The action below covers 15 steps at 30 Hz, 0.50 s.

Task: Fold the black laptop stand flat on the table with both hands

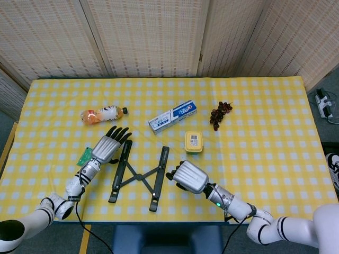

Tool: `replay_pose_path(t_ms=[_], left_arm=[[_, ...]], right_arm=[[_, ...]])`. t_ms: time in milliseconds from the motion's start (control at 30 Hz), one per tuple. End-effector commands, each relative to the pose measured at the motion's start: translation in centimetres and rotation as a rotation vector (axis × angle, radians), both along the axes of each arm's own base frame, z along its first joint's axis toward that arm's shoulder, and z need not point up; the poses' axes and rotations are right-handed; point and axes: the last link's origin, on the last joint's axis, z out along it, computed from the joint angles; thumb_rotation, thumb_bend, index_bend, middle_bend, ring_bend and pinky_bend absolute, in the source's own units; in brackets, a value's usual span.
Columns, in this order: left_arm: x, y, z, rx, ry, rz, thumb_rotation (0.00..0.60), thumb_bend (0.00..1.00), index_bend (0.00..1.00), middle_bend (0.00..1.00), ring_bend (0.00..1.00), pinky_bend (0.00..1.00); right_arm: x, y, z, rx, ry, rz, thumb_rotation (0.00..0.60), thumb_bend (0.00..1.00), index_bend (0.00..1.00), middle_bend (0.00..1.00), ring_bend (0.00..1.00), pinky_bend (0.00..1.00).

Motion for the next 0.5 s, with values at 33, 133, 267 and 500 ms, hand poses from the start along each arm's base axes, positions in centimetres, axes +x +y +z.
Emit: replay_pose_path(t_ms=[33, 133, 267, 500], left_arm=[[0.0, 0.1, -0.1, 0.001, 0.000, 0.001, 0.600, 0.17, 0.00, 0.00, 0.00, 0.00], [0.2, 0.0, -0.4, -0.018, -0.046, 0.026, 0.600, 0.17, 0.00, 0.00, 0.00, 0.00], [0.3, -0.1, -0.6, -0.023, -0.062, 0.029, 0.600, 0.17, 0.00, 0.00, 0.00, 0.00], [0.5, -0.2, -1.0, -0.038, -0.102, 0.049, 0.600, 0.17, 0.00, 0.00, 0.00, 0.00]], right_arm=[[0.0, 0.0, -0.5, -0.007, 0.016, 0.014, 0.600, 0.33, 0.54, 0.76, 0.76, 0.72], [-0.2, -0.2, -1.1, -0.016, 0.025, 0.017, 0.600, 0.33, 0.55, 0.78, 0.77, 0.75], [-0.2, -0.4, -1.9, -0.045, 0.058, 0.045, 0.600, 0.33, 0.55, 0.79, 0.78, 0.75], [-0.1, -0.3, -3.9, -0.046, 0.096, 0.081, 0.600, 0.33, 0.58, 0.82, 0.81, 0.78]])
